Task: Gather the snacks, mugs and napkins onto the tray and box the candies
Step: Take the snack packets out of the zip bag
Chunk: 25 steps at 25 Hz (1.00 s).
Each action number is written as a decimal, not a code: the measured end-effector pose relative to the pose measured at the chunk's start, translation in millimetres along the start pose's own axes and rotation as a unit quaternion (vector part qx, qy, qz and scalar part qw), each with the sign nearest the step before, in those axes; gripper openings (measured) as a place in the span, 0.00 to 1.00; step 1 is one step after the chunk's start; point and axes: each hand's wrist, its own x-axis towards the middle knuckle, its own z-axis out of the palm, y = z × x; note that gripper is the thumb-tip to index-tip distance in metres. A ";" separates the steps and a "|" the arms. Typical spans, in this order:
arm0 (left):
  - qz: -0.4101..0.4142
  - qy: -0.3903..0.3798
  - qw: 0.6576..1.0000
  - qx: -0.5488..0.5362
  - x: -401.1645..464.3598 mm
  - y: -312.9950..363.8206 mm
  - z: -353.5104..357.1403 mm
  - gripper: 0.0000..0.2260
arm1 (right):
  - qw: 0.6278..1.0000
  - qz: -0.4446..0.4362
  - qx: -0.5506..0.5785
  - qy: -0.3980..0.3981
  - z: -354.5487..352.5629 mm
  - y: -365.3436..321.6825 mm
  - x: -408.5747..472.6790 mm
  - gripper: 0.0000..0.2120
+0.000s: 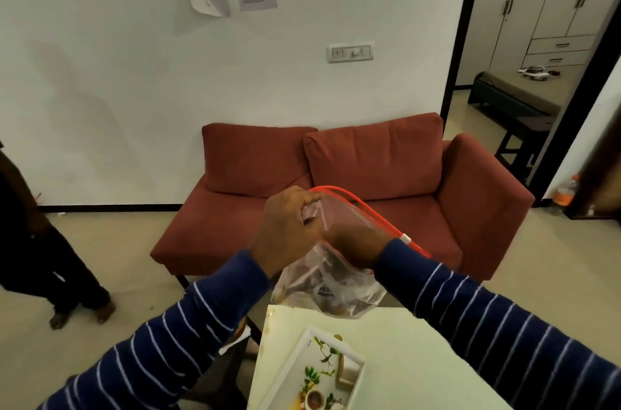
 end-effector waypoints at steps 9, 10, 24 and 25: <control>-0.119 -0.126 0.981 0.082 -53.5 -85.4 39.3 0.16 | 0.968 0.135 0.199 0.069 -30.0 19.2 -15.4 0.07; -0.125 -0.120 0.981 0.085 -60.2 -93.4 42.7 0.15 | 0.957 0.136 0.238 0.098 -28.2 27.4 -19.7 0.08; -0.359 -0.106 0.924 0.082 -216.1 -217.0 148.7 0.29 | 0.772 0.395 0.497 -0.021 366.3 25.3 45.0 0.10; -0.368 -0.110 0.920 0.076 -227.6 -227.0 161.1 0.29 | 0.755 0.411 0.510 -0.032 409.7 12.8 52.2 0.10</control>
